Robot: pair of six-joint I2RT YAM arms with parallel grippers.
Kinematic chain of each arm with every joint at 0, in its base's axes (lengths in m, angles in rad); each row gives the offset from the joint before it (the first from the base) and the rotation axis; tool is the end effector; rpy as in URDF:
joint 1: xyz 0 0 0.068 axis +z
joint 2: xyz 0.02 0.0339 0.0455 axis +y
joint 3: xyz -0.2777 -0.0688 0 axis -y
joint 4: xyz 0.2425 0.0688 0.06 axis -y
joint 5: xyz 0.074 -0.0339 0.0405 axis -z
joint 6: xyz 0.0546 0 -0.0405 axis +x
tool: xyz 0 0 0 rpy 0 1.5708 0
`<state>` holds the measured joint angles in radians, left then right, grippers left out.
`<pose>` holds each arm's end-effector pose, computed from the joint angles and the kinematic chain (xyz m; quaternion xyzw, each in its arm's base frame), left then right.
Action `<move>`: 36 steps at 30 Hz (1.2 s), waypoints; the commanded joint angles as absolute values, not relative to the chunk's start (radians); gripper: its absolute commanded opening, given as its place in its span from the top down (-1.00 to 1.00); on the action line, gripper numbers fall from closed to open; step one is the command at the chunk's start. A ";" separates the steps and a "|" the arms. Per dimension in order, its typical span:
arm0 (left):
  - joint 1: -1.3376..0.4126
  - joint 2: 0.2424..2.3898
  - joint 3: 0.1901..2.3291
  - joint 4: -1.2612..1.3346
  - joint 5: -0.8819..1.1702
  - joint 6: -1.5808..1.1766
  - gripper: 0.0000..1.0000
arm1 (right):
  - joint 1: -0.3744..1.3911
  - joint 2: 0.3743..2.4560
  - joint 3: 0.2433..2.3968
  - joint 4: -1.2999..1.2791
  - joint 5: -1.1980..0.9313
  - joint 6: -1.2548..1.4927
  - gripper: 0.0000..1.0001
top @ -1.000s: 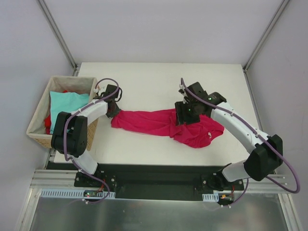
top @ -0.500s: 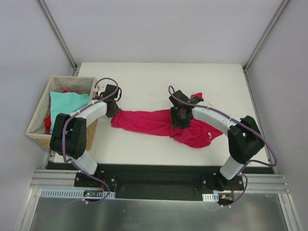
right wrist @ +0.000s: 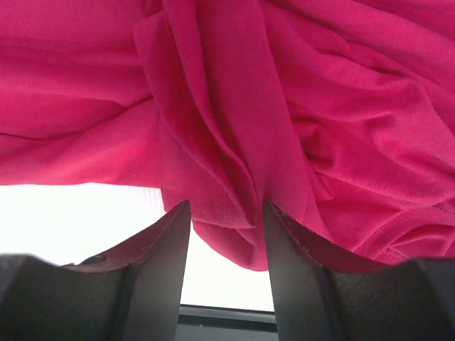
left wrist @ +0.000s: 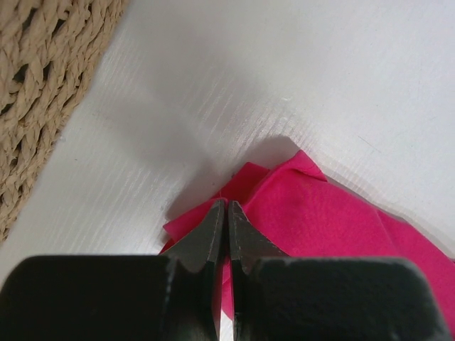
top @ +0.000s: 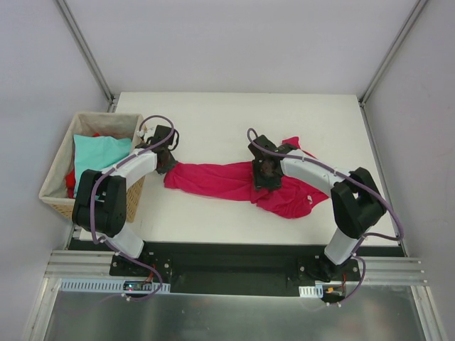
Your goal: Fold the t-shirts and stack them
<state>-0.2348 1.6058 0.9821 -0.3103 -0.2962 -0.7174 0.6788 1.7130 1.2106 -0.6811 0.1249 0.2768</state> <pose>0.3311 -0.0628 0.1966 -0.2693 0.9011 -0.0173 0.3394 0.2761 0.2139 0.2055 -0.1838 0.9621 0.0339 0.1987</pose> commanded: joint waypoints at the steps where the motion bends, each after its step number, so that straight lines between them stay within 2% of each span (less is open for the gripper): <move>1: -0.233 1.568 0.977 -0.301 -0.296 -0.704 1.00 | 0.680 1.713 1.198 -0.672 0.137 0.291 0.05; 5: -0.233 1.563 0.973 -0.298 -0.295 -0.704 1.00 | 0.680 1.724 1.197 -0.658 0.141 0.291 0.11; 9: -0.233 1.562 0.969 -0.299 -0.298 -0.701 1.00 | 0.680 1.726 1.186 -0.640 0.141 0.299 0.31; 11: -0.233 1.560 0.973 -0.298 -0.296 -0.698 1.00 | 0.681 1.724 1.178 -0.624 0.135 0.299 0.34; 14: -0.232 1.562 0.973 -0.296 -0.296 -0.696 1.00 | 0.678 1.729 1.186 -0.627 0.146 0.301 0.58; 15: -0.232 1.560 0.976 -0.298 -0.295 -0.695 1.00 | 0.680 1.729 1.189 -0.635 0.152 0.299 0.99; 18: -0.232 1.551 0.977 -0.298 -0.291 -0.689 1.00 | 0.680 1.692 1.193 -0.646 0.204 0.288 0.99; 23: -0.232 1.514 1.011 -0.299 -0.275 -0.627 1.00 | 0.678 1.445 1.256 -0.647 0.327 0.142 0.99; 30: -0.232 1.376 1.144 -0.310 -0.230 -0.532 1.00 | 0.658 1.377 1.593 -0.698 0.478 -0.183 0.99; 36: -0.232 1.322 1.417 -0.316 -0.242 -0.401 1.00 | 0.487 1.388 1.886 -0.631 0.396 -0.321 0.99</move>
